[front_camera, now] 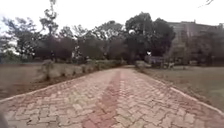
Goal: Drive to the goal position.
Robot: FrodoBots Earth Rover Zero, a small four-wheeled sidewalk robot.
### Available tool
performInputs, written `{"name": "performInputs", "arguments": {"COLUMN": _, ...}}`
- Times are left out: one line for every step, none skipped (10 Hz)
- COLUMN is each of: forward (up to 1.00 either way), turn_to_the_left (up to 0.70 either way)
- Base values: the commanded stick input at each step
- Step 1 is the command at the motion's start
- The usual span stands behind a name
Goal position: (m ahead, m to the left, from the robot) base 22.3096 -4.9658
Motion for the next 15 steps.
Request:
{"name": "performInputs", "arguments": {"forward": 0.70, "turn_to_the_left": 0.00}}
{"name": "performInputs", "arguments": {"forward": 0.70, "turn_to_the_left": 0.00}}
{"name": "performInputs", "arguments": {"forward": 0.70, "turn_to_the_left": 0.00}}
{"name": "performInputs", "arguments": {"forward": 0.70, "turn_to_the_left": 0.00}}
{"name": "performInputs", "arguments": {"forward": 0.70, "turn_to_the_left": 0.00}}
{"name": "performInputs", "arguments": {"forward": 0.70, "turn_to_the_left": 0.00}}
{"name": "performInputs", "arguments": {"forward": 0.70, "turn_to_the_left": 0.00}}
{"name": "performInputs", "arguments": {"forward": 0.70, "turn_to_the_left": 0.00}}
{"name": "performInputs", "arguments": {"forward": 0.70, "turn_to_the_left": 0.00}}
{"name": "performInputs", "arguments": {"forward": 0.70, "turn_to_the_left": 0.00}}
{"name": "performInputs", "arguments": {"forward": 0.70, "turn_to_the_left": -0.01}}
{"name": "performInputs", "arguments": {"forward": 0.70, "turn_to_the_left": -0.30}}
{"name": "performInputs", "arguments": {"forward": 0.70, "turn_to_the_left": -0.28}}
{"name": "performInputs", "arguments": {"forward": 0.70, "turn_to_the_left": -0.26}}
{"name": "performInputs", "arguments": {"forward": 0.70, "turn_to_the_left": -0.12}}
